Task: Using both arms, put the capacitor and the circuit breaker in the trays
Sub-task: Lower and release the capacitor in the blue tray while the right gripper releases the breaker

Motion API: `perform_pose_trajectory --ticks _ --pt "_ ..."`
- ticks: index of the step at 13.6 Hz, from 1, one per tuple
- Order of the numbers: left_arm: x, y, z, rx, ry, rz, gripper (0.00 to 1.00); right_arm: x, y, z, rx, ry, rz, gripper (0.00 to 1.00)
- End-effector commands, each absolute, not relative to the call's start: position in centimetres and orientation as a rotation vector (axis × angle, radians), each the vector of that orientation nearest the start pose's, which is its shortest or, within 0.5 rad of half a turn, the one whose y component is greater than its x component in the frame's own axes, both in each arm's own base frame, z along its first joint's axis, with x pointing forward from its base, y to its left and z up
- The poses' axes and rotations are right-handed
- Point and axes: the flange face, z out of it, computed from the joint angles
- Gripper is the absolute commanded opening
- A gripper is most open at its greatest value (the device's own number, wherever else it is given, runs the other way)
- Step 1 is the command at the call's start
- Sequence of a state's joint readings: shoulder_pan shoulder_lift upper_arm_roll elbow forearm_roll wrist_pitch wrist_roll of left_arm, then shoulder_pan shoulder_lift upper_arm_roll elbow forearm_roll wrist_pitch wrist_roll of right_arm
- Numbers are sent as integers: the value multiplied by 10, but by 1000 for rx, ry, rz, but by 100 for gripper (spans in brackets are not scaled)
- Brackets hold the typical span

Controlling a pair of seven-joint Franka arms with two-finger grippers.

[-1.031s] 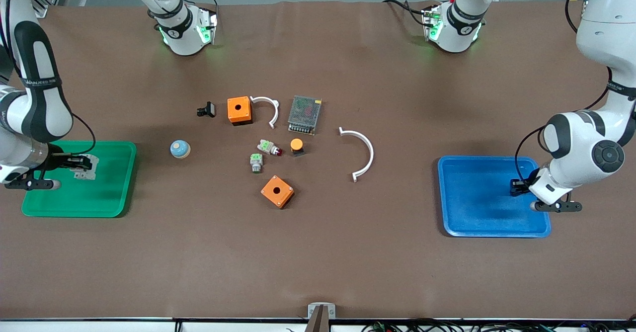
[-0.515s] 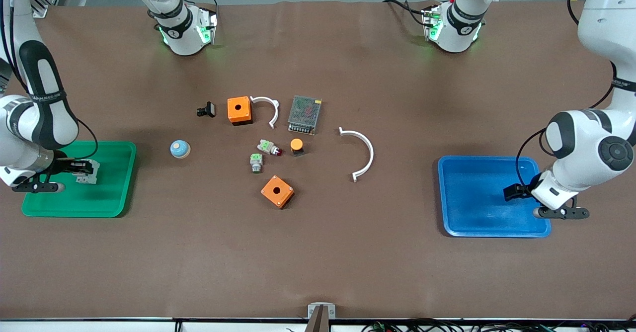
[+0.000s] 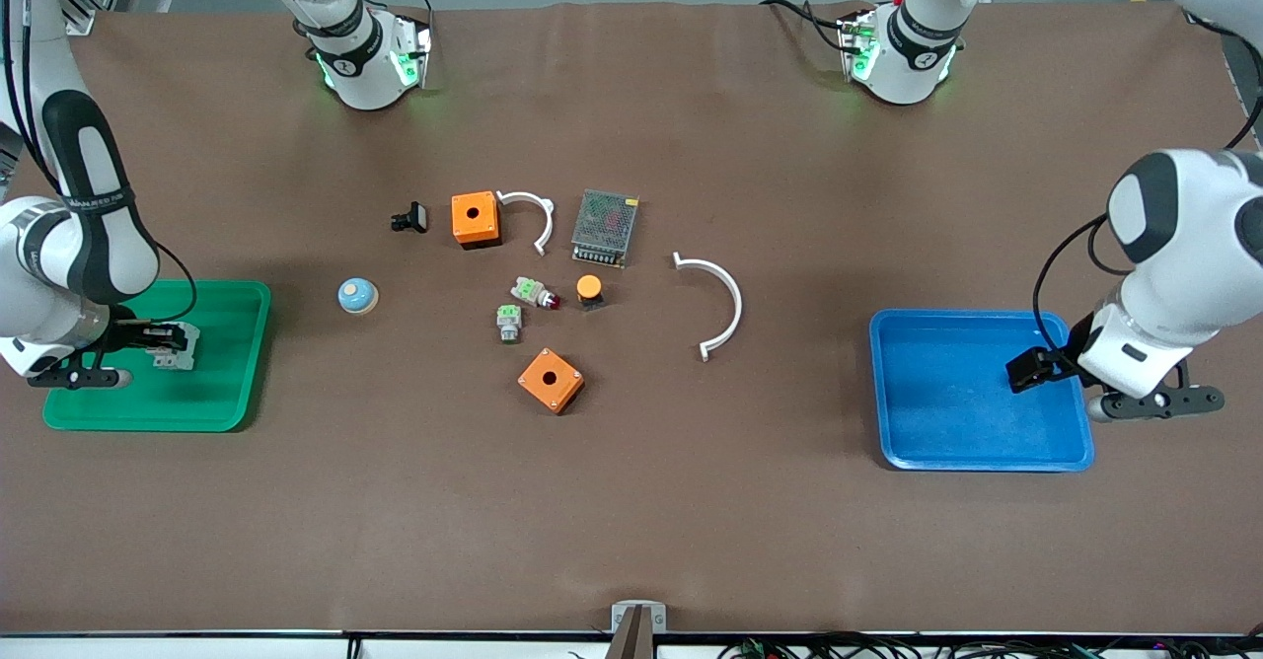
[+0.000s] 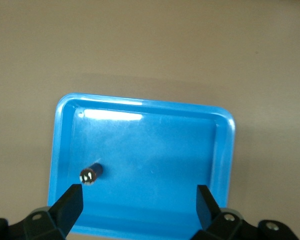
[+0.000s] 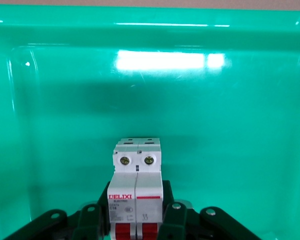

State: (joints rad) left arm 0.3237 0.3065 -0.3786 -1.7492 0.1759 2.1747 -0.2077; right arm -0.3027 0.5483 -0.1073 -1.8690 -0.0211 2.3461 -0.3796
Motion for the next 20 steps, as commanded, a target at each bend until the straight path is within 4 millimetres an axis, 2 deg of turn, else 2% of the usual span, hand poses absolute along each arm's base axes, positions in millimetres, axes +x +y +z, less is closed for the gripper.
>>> perform_pose_trajectory --ticks 1,3,5,7,9,10,12,15,17,20 --pt "646 -30 455 -3104 -228 -215 100 586 -256 218 -3182 -11 132 34" --pt "645 -51 471 -3114 -268 -221 100 587 -254 219 -3181 -14 134 100" --pt "645 -71 479 -3129 -264 -237 100 589 -247 241 -3179 -18 119 100" --pt "643 -88 483 -3141 -264 -247 100 589 -233 280 -3168 -29 142 100" --pt "639 -99 486 -3144 -246 -232 100 589 -203 322 -3162 -62 143 99" --pt "639 -101 492 -3143 -244 -221 100 588 -184 342 -3162 -18 150 99" --pt "636 -103 509 -3133 -237 -168 100 579 -143 371 -3159 45 163 99" --pt "631 -106 542 -3123 -227 -114 100 556 -90 389 -3160 118 146 99" --pt "626 -103 562 -3115 -220 -67 100 539 -47 404 -3160 171 122 99" --pt "619 -99 570 -3101 -206 -12 100 528 -13 434 -3161 167 108 99"
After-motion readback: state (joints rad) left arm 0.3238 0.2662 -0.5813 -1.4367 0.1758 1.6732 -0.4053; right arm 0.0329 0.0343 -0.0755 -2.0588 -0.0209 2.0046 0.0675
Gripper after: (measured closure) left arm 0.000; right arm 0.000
